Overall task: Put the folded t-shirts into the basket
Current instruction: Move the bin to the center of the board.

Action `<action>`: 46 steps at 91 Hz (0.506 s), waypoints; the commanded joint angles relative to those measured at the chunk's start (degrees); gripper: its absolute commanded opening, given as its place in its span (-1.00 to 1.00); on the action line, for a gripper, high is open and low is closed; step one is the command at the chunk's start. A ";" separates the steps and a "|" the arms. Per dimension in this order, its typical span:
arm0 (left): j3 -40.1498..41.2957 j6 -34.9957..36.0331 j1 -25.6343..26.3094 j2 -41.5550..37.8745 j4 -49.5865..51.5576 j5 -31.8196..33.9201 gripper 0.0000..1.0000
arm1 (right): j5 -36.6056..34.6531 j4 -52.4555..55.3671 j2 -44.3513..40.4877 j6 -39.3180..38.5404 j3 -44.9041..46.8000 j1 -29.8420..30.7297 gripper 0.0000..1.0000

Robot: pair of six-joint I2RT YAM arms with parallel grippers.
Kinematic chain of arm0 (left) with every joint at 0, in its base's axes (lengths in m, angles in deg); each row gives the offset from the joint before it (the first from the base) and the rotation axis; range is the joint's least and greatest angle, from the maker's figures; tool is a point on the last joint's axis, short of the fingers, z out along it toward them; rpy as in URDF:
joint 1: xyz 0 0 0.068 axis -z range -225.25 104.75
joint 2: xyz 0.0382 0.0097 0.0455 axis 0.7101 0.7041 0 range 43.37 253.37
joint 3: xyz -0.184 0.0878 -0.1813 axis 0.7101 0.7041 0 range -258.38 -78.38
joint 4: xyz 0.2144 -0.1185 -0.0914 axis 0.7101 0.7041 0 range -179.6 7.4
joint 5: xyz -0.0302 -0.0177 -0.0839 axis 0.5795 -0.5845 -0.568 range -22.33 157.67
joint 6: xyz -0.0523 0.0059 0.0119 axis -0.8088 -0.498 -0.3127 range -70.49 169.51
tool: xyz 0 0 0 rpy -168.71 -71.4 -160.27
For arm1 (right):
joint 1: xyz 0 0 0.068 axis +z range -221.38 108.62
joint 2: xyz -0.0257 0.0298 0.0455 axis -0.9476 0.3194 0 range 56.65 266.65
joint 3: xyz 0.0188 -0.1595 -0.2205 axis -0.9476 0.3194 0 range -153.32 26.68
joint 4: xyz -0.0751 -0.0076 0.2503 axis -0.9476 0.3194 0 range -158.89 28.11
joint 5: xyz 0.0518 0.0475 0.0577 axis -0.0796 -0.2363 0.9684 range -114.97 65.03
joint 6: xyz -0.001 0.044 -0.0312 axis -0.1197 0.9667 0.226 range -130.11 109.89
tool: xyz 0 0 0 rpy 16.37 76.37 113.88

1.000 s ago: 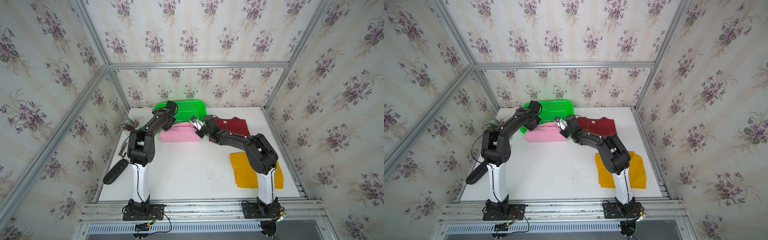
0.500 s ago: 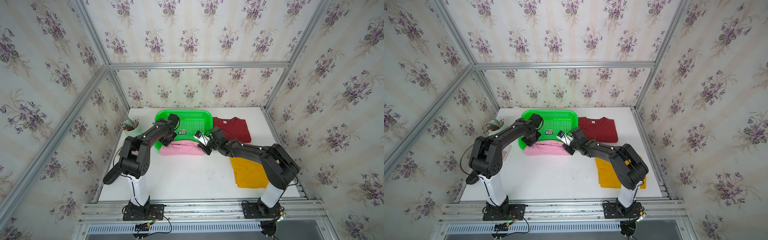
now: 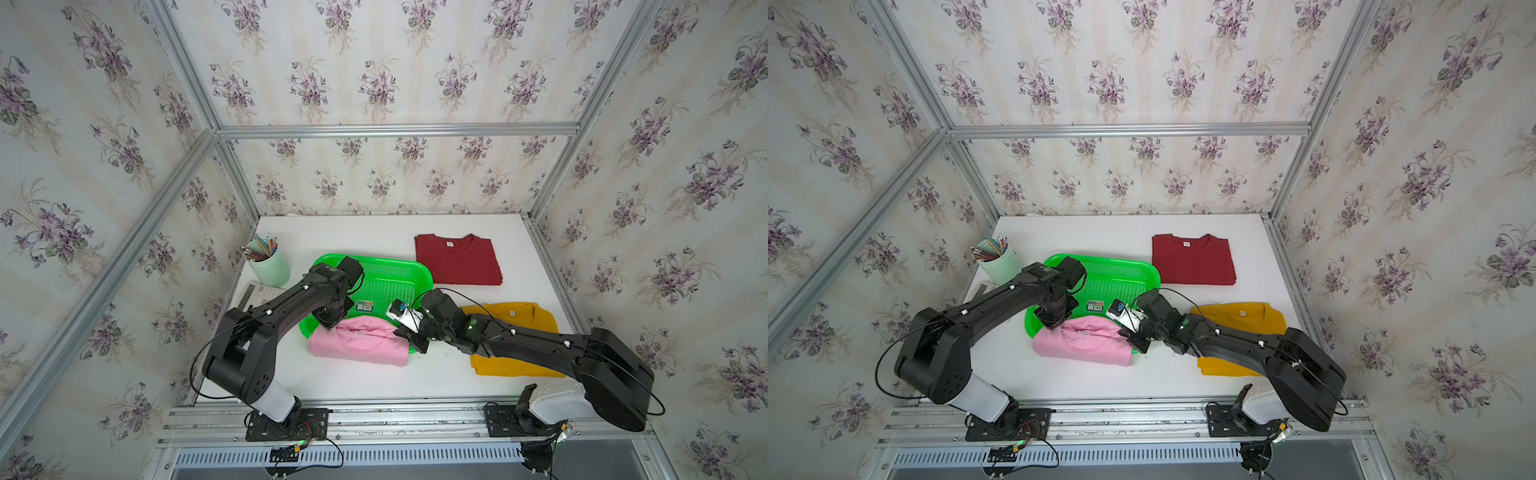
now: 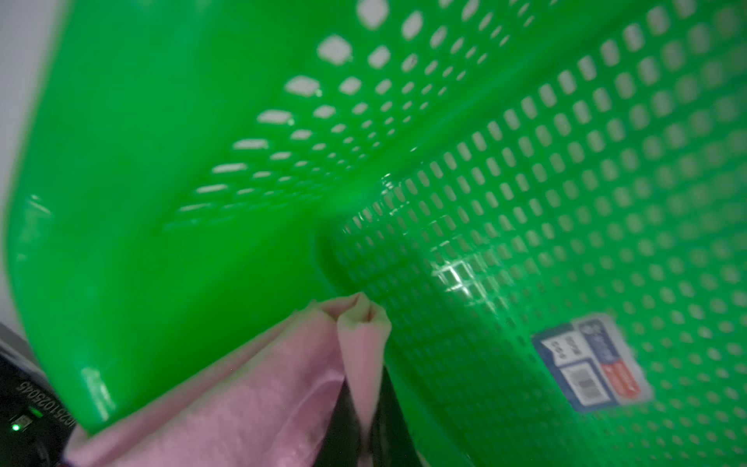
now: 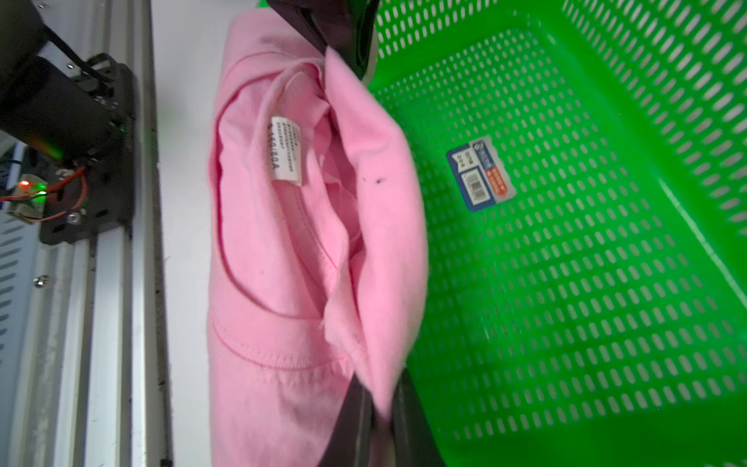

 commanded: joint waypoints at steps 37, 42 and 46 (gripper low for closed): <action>-14.22 -6.90 0.43 -14.48 14.12 7.88 -1.00 | 1.85 15.81 -8.24 -1.34 -19.88 0.62 -1.00; -15.56 -6.69 0.38 -14.80 13.81 7.44 -1.00 | 2.00 17.58 -8.02 -1.99 -22.32 0.62 -1.00; -17.54 -6.79 0.40 -14.48 14.85 6.83 -1.00 | 2.83 19.67 -7.74 -2.42 -24.80 0.57 -1.00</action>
